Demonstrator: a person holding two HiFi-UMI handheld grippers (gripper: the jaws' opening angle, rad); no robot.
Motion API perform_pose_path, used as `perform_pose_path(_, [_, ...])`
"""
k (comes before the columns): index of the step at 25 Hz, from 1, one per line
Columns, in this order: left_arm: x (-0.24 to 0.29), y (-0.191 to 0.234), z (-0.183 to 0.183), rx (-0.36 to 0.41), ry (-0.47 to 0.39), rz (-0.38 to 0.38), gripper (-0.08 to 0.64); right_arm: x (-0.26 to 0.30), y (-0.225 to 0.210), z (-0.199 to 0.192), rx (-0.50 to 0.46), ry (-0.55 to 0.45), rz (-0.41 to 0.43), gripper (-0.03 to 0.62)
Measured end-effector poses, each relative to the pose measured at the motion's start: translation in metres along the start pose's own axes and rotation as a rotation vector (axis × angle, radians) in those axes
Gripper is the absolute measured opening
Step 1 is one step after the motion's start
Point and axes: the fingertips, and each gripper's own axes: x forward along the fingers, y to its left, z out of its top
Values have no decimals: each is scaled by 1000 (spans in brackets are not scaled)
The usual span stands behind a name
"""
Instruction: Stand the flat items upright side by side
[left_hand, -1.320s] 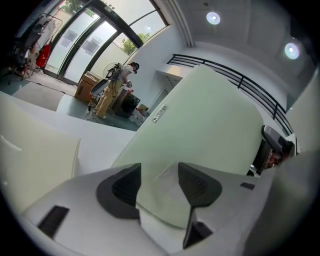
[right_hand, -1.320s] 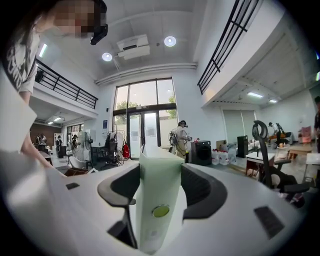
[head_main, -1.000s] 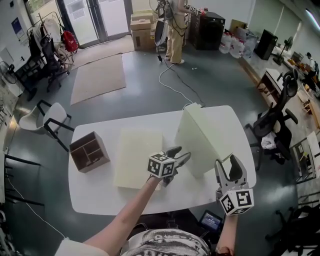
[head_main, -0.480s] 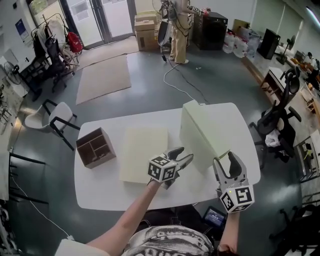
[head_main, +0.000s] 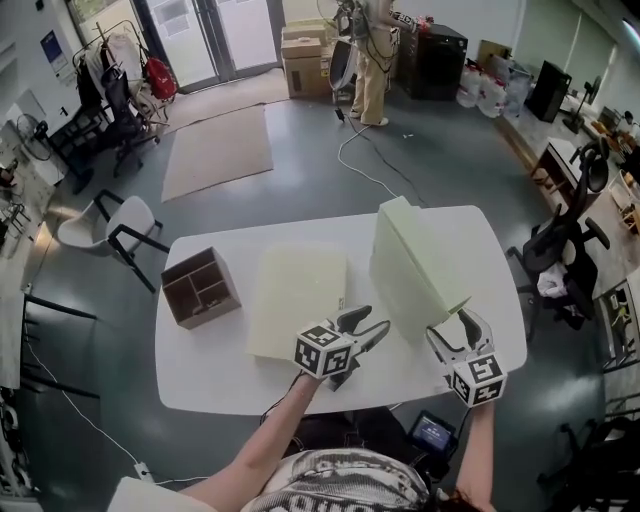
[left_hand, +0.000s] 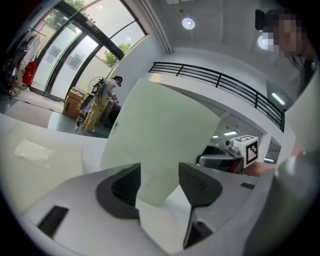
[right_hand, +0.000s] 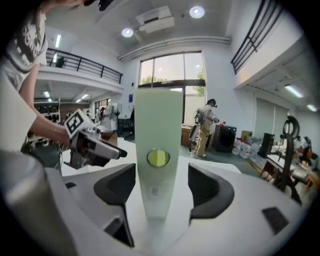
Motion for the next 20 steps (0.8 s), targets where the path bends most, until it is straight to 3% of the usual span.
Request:
perform_pose_path(2, [-3, -4, -4, 2, 6, -5, 233, 14, 2, -15, -51, 61, 48, 327])
perform_pose_path(8, [-19, -3, -14, -5, 14, 8, 233, 42, 12, -39, -52, 114, 116, 325])
perform_pose_path(20, [-46, 7, 3, -29, -70, 81, 233, 59, 33, -31, 102, 6, -82, 305])
